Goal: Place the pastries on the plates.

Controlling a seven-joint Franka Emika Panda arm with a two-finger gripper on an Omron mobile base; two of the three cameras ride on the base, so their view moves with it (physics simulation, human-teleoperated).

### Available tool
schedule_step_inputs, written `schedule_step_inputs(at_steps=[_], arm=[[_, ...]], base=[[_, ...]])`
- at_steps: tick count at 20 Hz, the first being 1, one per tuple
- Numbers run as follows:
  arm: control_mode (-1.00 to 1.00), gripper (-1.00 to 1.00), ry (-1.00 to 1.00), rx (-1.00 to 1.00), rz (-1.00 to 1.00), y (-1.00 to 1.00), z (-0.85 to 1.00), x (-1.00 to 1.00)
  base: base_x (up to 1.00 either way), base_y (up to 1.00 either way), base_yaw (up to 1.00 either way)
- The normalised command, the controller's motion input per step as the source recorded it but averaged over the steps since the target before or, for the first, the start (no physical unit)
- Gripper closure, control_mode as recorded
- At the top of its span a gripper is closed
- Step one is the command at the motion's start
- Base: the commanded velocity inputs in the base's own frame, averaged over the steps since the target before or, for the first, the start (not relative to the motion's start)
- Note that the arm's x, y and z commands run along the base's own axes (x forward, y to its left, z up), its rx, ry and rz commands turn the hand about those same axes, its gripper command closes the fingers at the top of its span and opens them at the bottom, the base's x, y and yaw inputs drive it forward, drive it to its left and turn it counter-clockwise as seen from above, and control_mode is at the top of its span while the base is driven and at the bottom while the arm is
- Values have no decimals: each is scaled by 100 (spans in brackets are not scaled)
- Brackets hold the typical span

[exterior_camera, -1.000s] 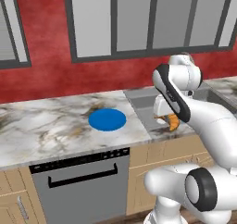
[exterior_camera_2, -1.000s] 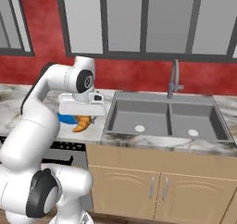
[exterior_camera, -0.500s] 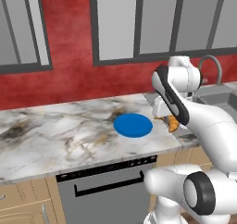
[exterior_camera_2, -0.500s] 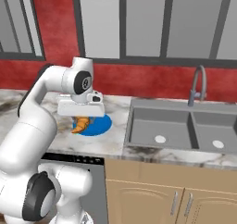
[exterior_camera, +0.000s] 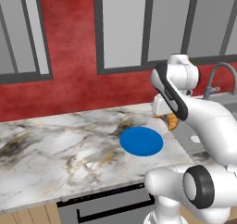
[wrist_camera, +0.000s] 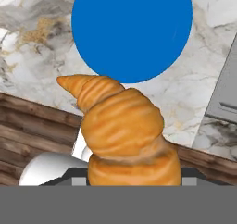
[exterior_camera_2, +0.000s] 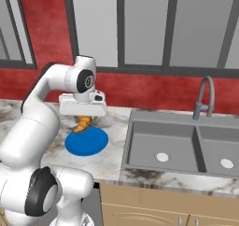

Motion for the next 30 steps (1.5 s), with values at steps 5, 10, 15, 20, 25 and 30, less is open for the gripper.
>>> schedule_step_inputs(at_steps=[5, 10, 15, 20, 25, 30], arm=[[-100, 100, 0, -1, 3, 21, -19, 66], [-100, 100, 0, -5, 0, 38, -38, 50], [-100, 100, 0, -2, 0, 29, -45, 45], [-100, 100, 0, 0, 0, 15, -51, 40], [-100, 100, 0, 0, 0, 0, -65, 26], [-100, 100, -1, 0, 0, 0, -61, 0]], base=[[0, 0, 0], [0, 0, 0], [0, 0, 0], [0, 0, 0], [0, 0, 0], [0, 0, 0]])
